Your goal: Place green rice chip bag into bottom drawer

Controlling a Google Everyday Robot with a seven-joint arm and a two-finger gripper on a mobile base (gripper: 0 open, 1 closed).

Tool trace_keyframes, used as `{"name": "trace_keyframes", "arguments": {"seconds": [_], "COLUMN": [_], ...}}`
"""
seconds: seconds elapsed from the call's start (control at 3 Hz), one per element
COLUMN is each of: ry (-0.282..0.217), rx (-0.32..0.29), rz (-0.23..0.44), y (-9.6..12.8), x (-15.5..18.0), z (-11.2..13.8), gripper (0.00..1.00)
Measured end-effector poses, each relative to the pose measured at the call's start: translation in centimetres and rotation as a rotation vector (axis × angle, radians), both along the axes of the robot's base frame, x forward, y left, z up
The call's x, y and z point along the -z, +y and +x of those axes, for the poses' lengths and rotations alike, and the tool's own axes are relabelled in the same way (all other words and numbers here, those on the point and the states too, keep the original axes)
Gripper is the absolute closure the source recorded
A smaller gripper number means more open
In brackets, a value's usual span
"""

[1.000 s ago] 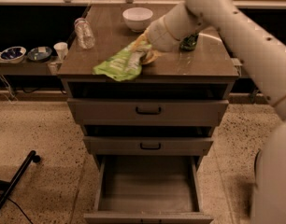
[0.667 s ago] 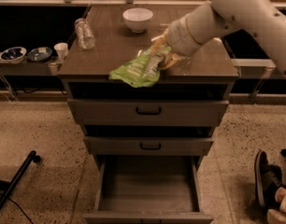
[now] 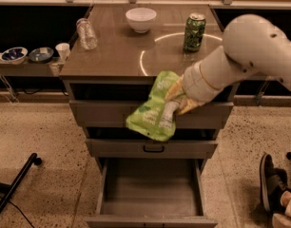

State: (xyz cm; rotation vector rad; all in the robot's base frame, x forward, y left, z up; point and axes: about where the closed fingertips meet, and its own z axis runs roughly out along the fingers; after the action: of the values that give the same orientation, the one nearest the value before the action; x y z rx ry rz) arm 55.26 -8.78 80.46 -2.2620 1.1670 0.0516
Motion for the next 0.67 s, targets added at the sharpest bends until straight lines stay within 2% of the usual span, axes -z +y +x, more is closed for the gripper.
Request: {"name": "trace_keyframes", "arguments": {"seconds": [0.33,0.67], "ry": [0.187,0.187], "rx": [-0.009,-0.009], "rz": [-0.071,-0.071], "y": [-0.48,-0.48], "x": [6.99,6.99], "z": [-5.83,-5.83], "gripper": [1.0,1.0]}}
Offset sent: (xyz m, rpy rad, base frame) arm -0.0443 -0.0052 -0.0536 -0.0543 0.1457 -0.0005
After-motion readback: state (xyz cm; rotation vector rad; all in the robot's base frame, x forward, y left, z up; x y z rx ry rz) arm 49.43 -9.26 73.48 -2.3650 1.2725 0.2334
